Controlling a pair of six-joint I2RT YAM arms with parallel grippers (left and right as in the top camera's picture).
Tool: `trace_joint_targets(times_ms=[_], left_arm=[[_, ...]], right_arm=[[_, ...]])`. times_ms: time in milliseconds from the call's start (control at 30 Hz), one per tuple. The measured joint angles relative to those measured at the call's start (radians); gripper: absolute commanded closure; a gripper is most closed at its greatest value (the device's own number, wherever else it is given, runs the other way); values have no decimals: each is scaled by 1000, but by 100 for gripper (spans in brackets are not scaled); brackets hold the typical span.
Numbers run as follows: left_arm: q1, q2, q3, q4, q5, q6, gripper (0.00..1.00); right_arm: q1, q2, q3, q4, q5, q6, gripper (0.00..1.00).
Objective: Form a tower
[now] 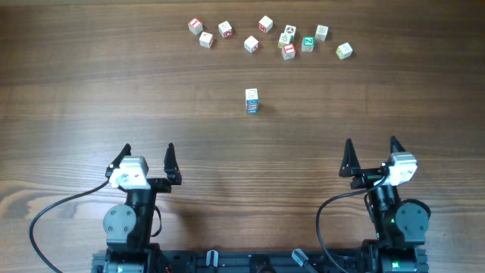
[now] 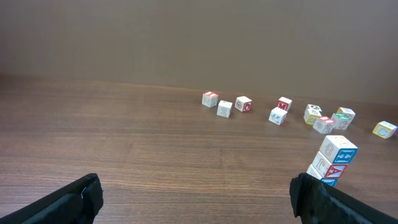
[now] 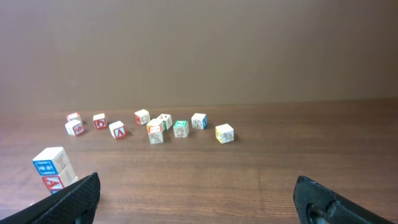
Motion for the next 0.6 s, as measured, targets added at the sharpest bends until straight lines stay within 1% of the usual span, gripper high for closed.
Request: trace_joint_targets(times_ms=[267, 467, 533, 600], left_arm=[[0, 0, 0, 0, 0, 0, 0], [0, 0, 0, 0, 0, 2, 0], [0, 0, 0, 0, 0, 3, 0], [-2, 0, 0, 0, 0, 3, 0]], right_arm=[[0, 8, 0, 0, -10, -23, 0], [30, 8, 0, 0, -10, -26, 0], [80, 8, 0, 0, -11, -26, 0], [83, 7, 0, 0, -11, -26, 0]])
